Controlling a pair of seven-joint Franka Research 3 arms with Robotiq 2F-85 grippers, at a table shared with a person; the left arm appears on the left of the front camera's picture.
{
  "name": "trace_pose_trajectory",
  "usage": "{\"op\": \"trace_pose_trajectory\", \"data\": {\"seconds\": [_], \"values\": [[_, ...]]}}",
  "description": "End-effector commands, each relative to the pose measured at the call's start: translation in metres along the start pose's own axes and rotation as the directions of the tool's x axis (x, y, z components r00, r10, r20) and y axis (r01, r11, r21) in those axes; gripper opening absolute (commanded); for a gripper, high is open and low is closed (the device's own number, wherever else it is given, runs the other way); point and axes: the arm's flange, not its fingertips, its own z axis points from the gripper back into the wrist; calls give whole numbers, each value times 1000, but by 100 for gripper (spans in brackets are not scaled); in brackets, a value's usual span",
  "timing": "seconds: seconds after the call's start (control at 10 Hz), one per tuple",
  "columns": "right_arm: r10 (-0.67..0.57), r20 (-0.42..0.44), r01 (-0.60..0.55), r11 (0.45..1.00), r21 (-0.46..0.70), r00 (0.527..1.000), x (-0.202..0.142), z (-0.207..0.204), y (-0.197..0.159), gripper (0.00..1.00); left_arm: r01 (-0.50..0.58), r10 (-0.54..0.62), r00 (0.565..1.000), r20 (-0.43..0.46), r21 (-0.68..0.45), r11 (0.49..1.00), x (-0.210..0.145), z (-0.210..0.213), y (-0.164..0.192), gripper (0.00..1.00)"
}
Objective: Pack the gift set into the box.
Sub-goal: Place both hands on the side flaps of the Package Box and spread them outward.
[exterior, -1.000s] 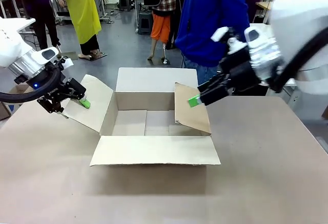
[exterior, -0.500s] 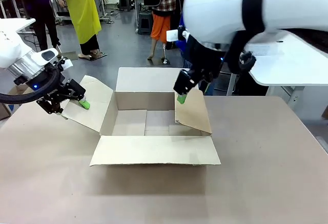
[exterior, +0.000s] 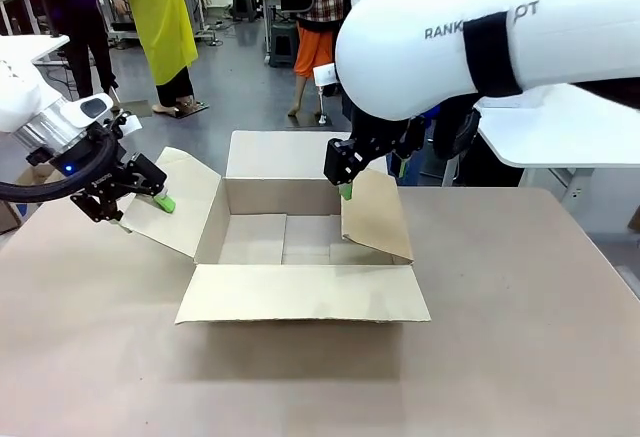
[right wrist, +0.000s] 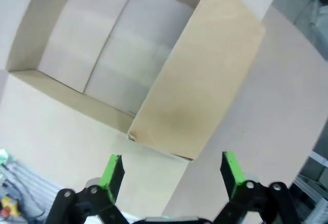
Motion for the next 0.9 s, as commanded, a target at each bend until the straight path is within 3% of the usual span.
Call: {"op": "trace_pose_trajectory", "data": {"seconds": [0.0,0.1,0.2,0.5,0.8], "values": [[-11,1,11,1000,-12,1000,1,-3,-2,100,-7,7,1000,3,23,1000,-3,0,0,100],[-34,-37,30,994,-102,999,10,-6,18,100,-7,7,1000,3,23,1000,-3,0,0,100],[-51,-36,47,993,-109,998,27,-7,36,100,-7,7,1000,3,23,1000,-3,0,0,100],[-184,-79,173,976,-132,980,59,-40,51,100,-7,7,1000,3,23,1000,-3,0,0,100],[-257,-155,211,941,-264,954,74,-90,64,100,-7,7,1000,3,23,1000,-3,0,0,100]]}}
